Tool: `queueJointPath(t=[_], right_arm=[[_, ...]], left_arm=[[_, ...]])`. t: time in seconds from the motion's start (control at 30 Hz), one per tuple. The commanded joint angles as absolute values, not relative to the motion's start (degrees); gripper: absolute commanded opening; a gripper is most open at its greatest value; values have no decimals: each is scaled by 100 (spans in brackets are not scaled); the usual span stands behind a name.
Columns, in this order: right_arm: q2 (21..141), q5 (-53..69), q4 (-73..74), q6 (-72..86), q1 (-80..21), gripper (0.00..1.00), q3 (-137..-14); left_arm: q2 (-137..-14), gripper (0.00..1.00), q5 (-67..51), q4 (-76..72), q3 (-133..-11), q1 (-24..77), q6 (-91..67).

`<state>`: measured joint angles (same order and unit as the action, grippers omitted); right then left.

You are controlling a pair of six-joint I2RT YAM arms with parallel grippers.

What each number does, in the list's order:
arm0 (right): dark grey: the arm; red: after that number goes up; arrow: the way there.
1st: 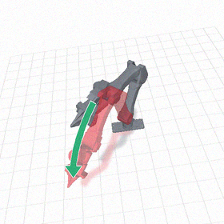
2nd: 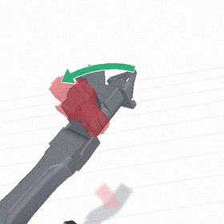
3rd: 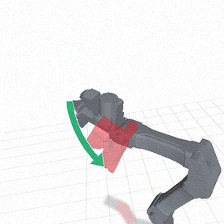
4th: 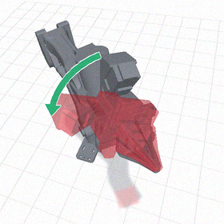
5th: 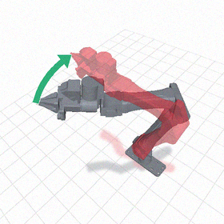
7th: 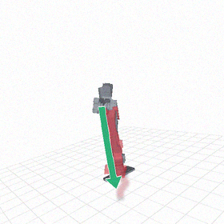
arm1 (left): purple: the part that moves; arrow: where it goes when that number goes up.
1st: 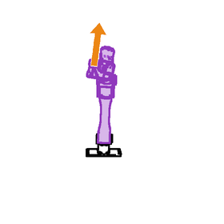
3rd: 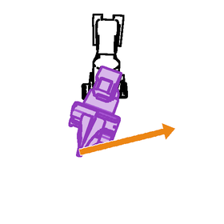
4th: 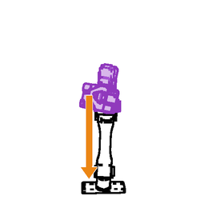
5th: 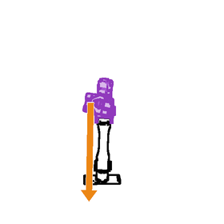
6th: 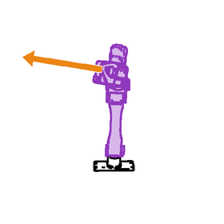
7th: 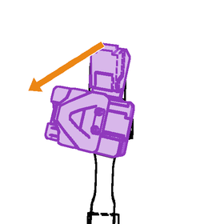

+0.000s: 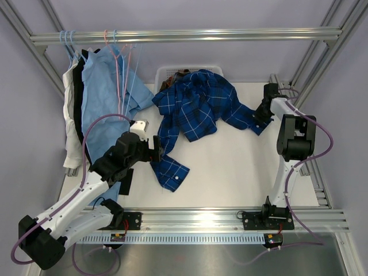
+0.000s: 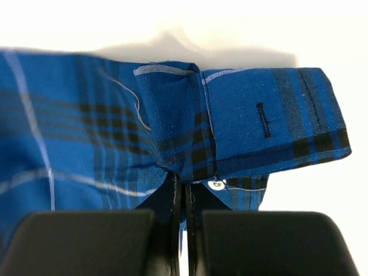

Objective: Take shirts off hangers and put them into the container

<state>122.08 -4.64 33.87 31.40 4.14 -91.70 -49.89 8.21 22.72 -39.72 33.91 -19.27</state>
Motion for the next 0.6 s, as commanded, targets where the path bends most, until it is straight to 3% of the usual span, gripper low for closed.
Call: queueJointPath(t=[0.0, 0.17, 0.57], right_arm=[[11577, 1007, 2883, 2498, 142, 0, -9237], [11654, 1967, 2638, 2478, -588, 0, -10244], [13262, 3330, 1565, 3646, -1590, 0, -13223]], left_arm=[[-4957, 99, 932, 2039, -3938, 3419, -1846], [-5027, 99, 923, 2039, -3955, 3419, -1846], [-4869, 99, 1081, 2145, -3973, 3410, -1890]])
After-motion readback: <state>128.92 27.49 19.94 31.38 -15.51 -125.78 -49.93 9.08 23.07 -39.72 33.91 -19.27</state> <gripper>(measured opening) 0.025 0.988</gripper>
